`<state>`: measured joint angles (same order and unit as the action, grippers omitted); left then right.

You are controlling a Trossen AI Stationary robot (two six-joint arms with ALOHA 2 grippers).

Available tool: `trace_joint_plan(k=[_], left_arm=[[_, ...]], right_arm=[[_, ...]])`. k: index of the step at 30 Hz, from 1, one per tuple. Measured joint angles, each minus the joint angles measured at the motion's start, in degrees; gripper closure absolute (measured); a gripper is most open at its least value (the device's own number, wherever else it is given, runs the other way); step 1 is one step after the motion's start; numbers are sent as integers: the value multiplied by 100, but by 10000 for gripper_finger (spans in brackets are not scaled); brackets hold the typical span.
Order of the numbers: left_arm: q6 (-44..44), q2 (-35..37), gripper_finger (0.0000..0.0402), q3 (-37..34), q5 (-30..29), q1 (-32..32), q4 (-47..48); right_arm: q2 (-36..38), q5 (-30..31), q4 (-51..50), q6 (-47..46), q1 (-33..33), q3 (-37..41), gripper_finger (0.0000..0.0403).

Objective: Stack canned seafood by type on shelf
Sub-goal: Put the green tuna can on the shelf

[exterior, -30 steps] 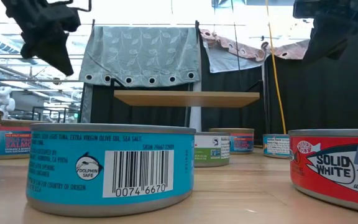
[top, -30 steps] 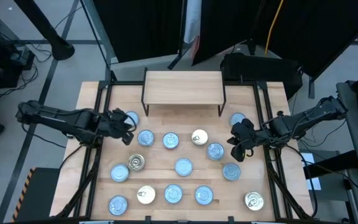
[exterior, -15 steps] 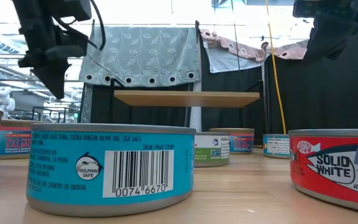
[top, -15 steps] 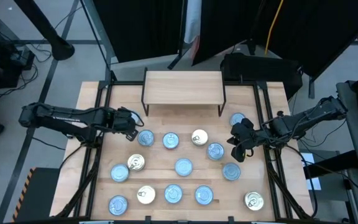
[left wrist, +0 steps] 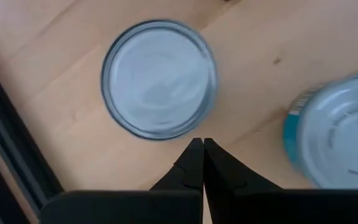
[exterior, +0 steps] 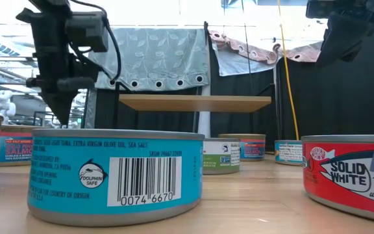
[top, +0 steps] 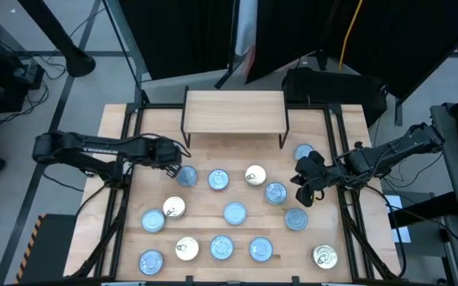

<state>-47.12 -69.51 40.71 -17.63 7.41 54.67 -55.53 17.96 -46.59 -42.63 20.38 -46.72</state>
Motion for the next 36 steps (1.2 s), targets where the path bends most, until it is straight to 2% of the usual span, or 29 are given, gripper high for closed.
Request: trace_joint_plan(k=[18, 36], left_arm=[[-170, -813, 401, 0, -259, 235, -38], [-211, -1023, 401, 2, -321, 168, -161]], right_arm=[[0, 0, 0, 22, 0, -2, 403], [0, 0, 0, 42, 0, -2, 403]])
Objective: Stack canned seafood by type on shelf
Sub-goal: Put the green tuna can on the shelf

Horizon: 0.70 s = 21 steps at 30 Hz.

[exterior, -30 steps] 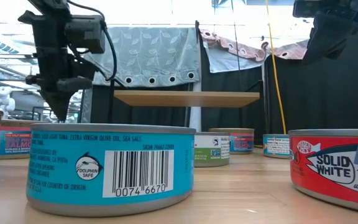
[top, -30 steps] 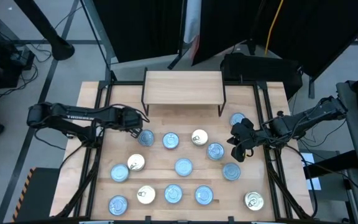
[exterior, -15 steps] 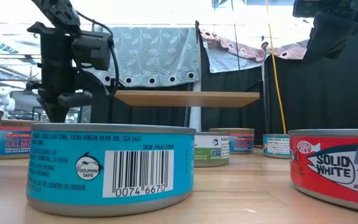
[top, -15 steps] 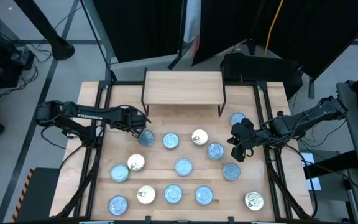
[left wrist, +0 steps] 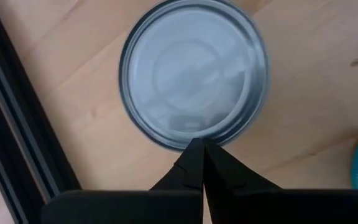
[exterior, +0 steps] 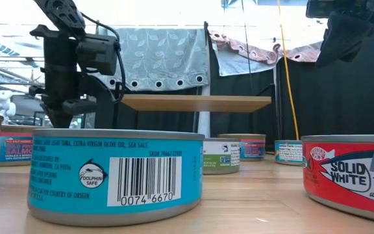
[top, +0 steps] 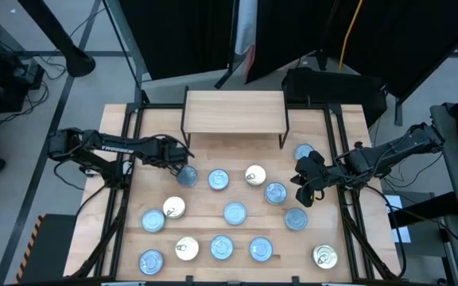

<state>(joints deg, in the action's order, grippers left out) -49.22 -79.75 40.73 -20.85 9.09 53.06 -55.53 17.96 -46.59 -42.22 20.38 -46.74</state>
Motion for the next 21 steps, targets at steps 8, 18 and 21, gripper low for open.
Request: trace_joint_plan(k=[8, 18, 21], left_arm=[[-326, 0, 401, 4, 51, -344, -7], [-951, 0, 402, -445, 391, -785, -119], [-1090, -20, 401, -626, 433, -893, -214]], right_arm=[[0, 0, 0, -2, 0, 0, 403], [0, -2, -2, -17, -2, 0, 403], [0, -2, -2, -20, -2, 0, 403]])
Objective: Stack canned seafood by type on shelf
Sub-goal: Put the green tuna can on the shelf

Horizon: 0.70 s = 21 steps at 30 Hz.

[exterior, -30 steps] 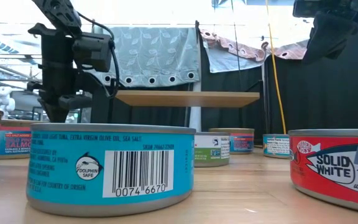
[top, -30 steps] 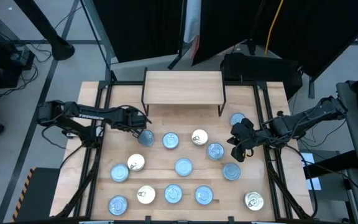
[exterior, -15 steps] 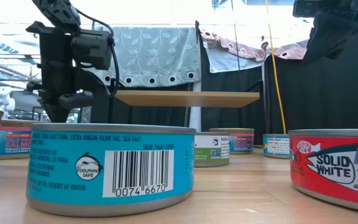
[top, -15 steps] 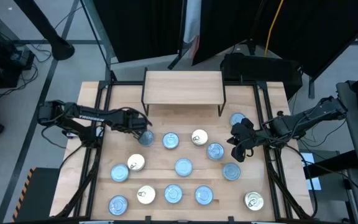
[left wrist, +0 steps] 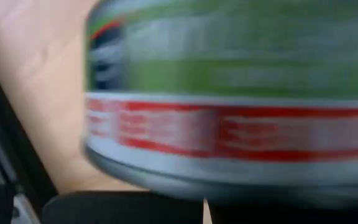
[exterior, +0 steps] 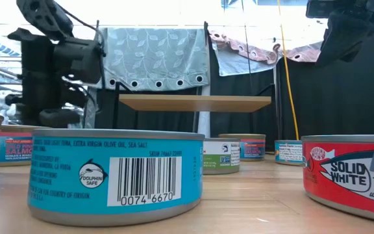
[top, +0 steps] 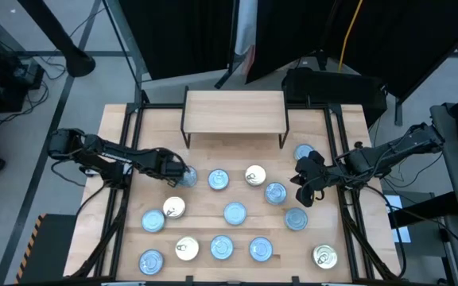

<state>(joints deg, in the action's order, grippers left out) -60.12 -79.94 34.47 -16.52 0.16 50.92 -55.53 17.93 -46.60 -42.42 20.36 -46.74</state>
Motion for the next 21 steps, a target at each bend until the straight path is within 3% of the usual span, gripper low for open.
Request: trace_joint_plan(k=[8, 13, 21], left_arm=[[215, 43, 401, 71, 170, -311, -10], [790, 400, 402, 648, 427, -655, 568], [3635, 1191, 376, 1764, 230, -965, 920]], right_arm=[[0, 0, 1, -41, 0, 0, 403], [2, 0, 2, -13, 0, 0, 403], [2, 0, 2, 110, 0, 0, 403]])
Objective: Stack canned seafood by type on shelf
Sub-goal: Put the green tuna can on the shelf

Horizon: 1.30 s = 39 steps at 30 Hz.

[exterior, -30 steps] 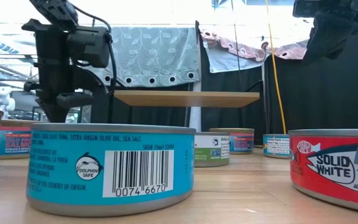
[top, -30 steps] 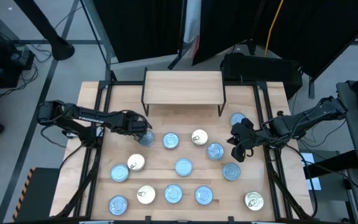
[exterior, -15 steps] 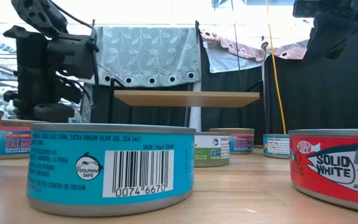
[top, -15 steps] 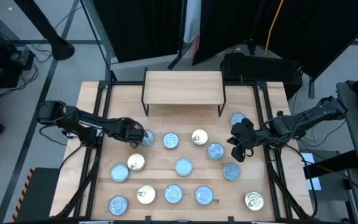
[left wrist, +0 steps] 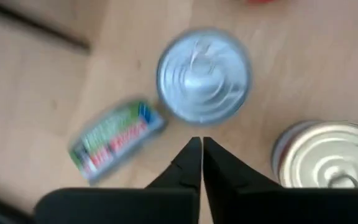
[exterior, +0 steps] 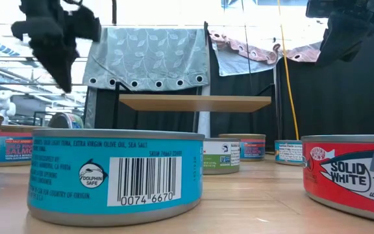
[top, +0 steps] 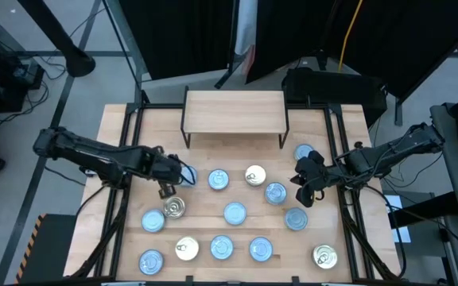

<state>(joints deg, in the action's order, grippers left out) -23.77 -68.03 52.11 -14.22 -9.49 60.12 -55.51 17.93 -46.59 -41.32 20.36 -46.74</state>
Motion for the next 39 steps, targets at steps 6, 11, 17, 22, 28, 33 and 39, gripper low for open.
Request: trace_joint_plan(k=[6, 11, 17, 22, 28, 33, 39], left_arm=[[1225, 161, 275, 365, -289, 268, 517], [2543, 100, 164, 216, -306, 310, 615], [3671, -146, 78, 90, -500, 336, 744], [4049, -528, 65, 90, -692, 559, 831], [4426, -1114, 64, 90, -691, 914, 893], [4754, -1508, 64, 90, -697, 1225, 875], [5163, -1824, 64, 90, -701, 1656, 571]], right_arm=[[0, -2, 0, -57, 0, 0, 403], [0, -2, 2, -79, 0, 0, 403], [0, -26, 2, -97, 0, 0, 403], [0, -26, 4, -11, 0, 0, 403], [-2, -30, 8, 2, 5, 0, 403], [-2, -28, 11, 2, 82, 0, 403], [0, -30, 104, 2, 213, 0, 403]])
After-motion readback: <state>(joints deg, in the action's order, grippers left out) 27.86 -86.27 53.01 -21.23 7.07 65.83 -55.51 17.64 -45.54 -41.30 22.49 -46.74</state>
